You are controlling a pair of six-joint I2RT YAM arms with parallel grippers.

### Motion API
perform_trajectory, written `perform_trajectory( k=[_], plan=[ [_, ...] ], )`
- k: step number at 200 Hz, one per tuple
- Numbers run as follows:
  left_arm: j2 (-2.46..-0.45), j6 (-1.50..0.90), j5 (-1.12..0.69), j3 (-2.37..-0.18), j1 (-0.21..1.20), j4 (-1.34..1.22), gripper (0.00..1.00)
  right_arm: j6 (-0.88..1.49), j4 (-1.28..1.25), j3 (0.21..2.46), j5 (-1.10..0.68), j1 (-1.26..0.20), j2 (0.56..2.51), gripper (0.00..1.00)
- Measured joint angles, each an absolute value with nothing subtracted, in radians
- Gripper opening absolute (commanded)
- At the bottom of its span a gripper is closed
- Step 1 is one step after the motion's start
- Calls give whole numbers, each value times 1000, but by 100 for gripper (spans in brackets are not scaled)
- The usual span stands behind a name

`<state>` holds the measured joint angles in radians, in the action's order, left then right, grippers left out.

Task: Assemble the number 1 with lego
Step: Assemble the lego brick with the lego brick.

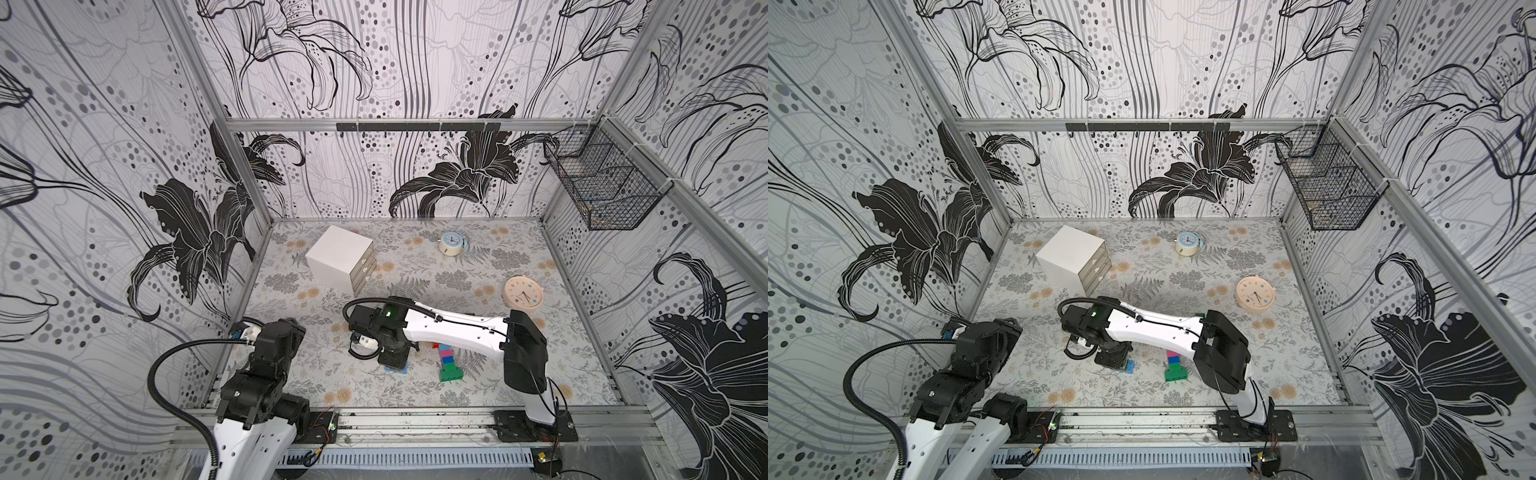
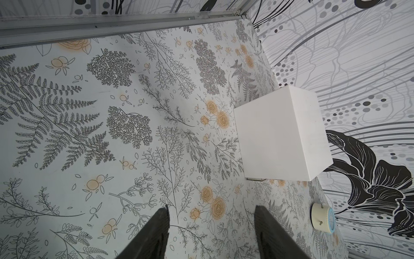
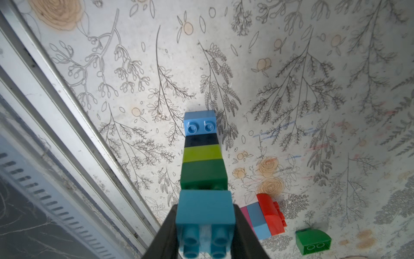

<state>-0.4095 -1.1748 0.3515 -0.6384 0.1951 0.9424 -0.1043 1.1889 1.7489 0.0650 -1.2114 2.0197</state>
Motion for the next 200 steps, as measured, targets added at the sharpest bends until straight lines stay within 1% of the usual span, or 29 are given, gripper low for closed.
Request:
perform_trajectory(
  k=[69, 140, 200],
  plan=[
    [-407, -1174, 358, -640, 195, 947, 64, -117, 1211, 1775, 74, -1212, 2037, 0],
    [-398, -1173, 363, -642, 195, 960, 64, -111, 1222, 1810, -54, -1168, 2062, 0],
    [-382, -1175, 366, -642, 195, 974, 64, -90, 1273, 1868, -57, -1166, 2092, 0]
  ],
)
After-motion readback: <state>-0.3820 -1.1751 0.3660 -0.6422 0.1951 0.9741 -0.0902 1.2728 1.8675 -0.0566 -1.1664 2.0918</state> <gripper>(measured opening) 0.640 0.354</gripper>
